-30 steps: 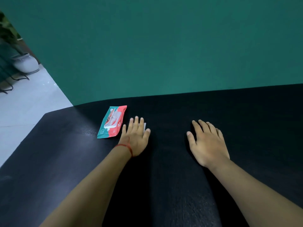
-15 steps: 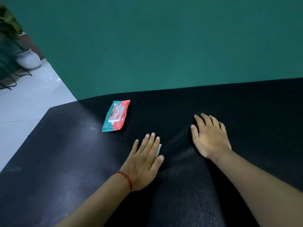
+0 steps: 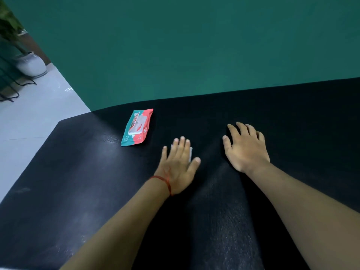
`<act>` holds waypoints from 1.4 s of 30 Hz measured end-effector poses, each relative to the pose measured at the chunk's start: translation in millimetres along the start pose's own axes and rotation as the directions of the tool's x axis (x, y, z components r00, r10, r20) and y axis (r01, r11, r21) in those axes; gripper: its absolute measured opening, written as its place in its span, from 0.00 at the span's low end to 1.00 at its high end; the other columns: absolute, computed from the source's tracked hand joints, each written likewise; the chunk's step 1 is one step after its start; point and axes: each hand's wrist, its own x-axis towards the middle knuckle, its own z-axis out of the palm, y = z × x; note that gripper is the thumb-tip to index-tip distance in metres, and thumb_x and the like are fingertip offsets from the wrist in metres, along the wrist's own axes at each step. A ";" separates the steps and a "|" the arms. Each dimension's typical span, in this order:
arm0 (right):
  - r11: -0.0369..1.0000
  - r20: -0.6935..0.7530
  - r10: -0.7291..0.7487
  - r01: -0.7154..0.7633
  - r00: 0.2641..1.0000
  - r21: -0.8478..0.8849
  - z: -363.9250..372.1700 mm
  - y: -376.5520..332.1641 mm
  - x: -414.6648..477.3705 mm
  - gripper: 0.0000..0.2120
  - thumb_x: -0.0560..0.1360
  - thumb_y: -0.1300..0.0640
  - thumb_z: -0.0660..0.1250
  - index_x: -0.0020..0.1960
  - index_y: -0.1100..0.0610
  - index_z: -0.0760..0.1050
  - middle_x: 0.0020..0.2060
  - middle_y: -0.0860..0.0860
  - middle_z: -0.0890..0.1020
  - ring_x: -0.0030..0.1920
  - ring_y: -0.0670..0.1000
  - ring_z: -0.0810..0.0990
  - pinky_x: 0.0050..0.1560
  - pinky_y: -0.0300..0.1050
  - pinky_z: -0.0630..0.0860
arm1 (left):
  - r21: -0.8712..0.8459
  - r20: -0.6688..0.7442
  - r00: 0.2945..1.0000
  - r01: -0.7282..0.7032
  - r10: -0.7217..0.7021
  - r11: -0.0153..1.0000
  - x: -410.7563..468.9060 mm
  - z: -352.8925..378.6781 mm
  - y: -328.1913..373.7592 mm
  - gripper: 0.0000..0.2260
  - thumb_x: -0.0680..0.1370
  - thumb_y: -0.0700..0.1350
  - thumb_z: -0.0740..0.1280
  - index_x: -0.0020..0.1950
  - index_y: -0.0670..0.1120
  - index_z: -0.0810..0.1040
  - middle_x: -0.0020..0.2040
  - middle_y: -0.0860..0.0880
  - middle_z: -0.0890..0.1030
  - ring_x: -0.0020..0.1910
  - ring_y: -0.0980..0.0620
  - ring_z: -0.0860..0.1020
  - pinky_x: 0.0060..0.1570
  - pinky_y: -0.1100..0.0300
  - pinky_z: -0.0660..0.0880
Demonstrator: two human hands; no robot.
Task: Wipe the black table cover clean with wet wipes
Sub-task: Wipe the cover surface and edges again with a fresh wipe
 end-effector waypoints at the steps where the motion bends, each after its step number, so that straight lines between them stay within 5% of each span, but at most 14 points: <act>1: 1.000 0.003 0.003 -0.003 1.000 0.008 -0.3 0.5 -0.3 0.31 0.85 0.38 0.42 0.85 0.48 0.57 0.84 0.51 0.60 0.84 0.56 0.53 0.82 0.60 0.54 | -0.007 0.014 0.999 -0.035 0.036 0.999 -14.2 3.2 10.6 0.39 0.79 0.67 0.36 0.86 0.48 0.41 0.86 0.52 0.39 0.83 0.54 0.35 0.82 0.44 0.38; 5: 0.999 0.017 -0.009 0.008 1.000 0.034 -2.9 1.4 -2.0 0.31 0.86 0.38 0.42 0.85 0.48 0.57 0.84 0.51 0.59 0.84 0.56 0.53 0.82 0.60 0.52 | 0.012 0.052 0.992 -0.119 0.118 0.993 -90.5 7.0 14.1 0.34 0.83 0.65 0.37 0.85 0.51 0.36 0.84 0.56 0.33 0.81 0.58 0.29 0.82 0.48 0.34; 9: 0.999 0.025 -0.009 0.008 1.000 0.045 -2.8 -0.1 -4.9 0.31 0.86 0.39 0.41 0.85 0.48 0.56 0.85 0.51 0.58 0.84 0.55 0.51 0.83 0.59 0.51 | 0.040 0.051 0.997 -0.059 0.057 0.997 -148.1 3.1 -20.5 0.34 0.80 0.67 0.29 0.84 0.54 0.35 0.83 0.59 0.31 0.79 0.61 0.27 0.80 0.50 0.32; 17: 1.000 0.011 -0.005 0.005 1.000 0.017 0.3 1.0 -1.4 0.31 0.85 0.37 0.41 0.85 0.47 0.56 0.84 0.51 0.58 0.84 0.56 0.52 0.83 0.61 0.52 | 0.017 0.029 0.989 0.145 -0.146 0.989 -79.1 -4.7 -57.1 0.32 0.83 0.67 0.36 0.85 0.56 0.36 0.84 0.58 0.33 0.80 0.57 0.29 0.79 0.46 0.30; 22: 1.000 0.021 -0.010 0.010 1.000 -0.003 -1.1 0.2 -0.6 0.32 0.85 0.36 0.41 0.85 0.48 0.56 0.84 0.52 0.59 0.84 0.57 0.53 0.82 0.62 0.53 | -0.012 0.080 0.995 0.061 -0.060 0.998 -65.4 -1.5 -22.6 0.34 0.84 0.67 0.41 0.85 0.53 0.36 0.84 0.56 0.34 0.81 0.56 0.31 0.81 0.41 0.36; 29: 1.000 0.025 -0.008 0.008 1.000 0.029 -1.5 2.6 -2.9 0.31 0.85 0.38 0.41 0.85 0.47 0.56 0.85 0.51 0.58 0.84 0.57 0.53 0.82 0.62 0.52 | 0.049 0.052 0.991 -0.123 0.120 0.991 -196.4 16.2 10.9 0.31 0.87 0.64 0.42 0.84 0.53 0.34 0.83 0.58 0.30 0.80 0.58 0.28 0.81 0.47 0.33; 34: 0.999 0.033 -0.019 0.018 0.999 0.040 -0.1 2.1 -5.0 0.31 0.86 0.38 0.41 0.85 0.48 0.56 0.85 0.52 0.58 0.84 0.57 0.53 0.83 0.61 0.52 | 0.067 -0.066 0.998 -0.009 0.013 0.998 -238.0 24.3 -45.3 0.29 0.86 0.63 0.40 0.86 0.53 0.43 0.86 0.57 0.39 0.84 0.55 0.39 0.80 0.45 0.42; 38: 0.999 0.028 -0.020 0.019 0.999 0.047 -1.3 1.7 -4.6 0.31 0.86 0.38 0.41 0.85 0.48 0.56 0.85 0.52 0.58 0.84 0.57 0.53 0.83 0.61 0.52 | 0.030 -0.076 0.982 0.174 -0.172 0.984 -200.8 15.0 -76.7 0.34 0.80 0.68 0.31 0.85 0.56 0.39 0.84 0.59 0.34 0.81 0.58 0.32 0.82 0.43 0.38; 42: 0.999 0.032 -0.010 0.009 0.999 0.045 -0.5 2.1 -3.7 0.31 0.86 0.38 0.41 0.85 0.48 0.56 0.85 0.52 0.58 0.84 0.58 0.53 0.83 0.62 0.52 | -0.023 -0.042 0.985 0.169 -0.170 0.985 -163.1 10.7 -61.6 0.39 0.78 0.71 0.30 0.85 0.55 0.38 0.84 0.58 0.34 0.81 0.57 0.29 0.82 0.43 0.37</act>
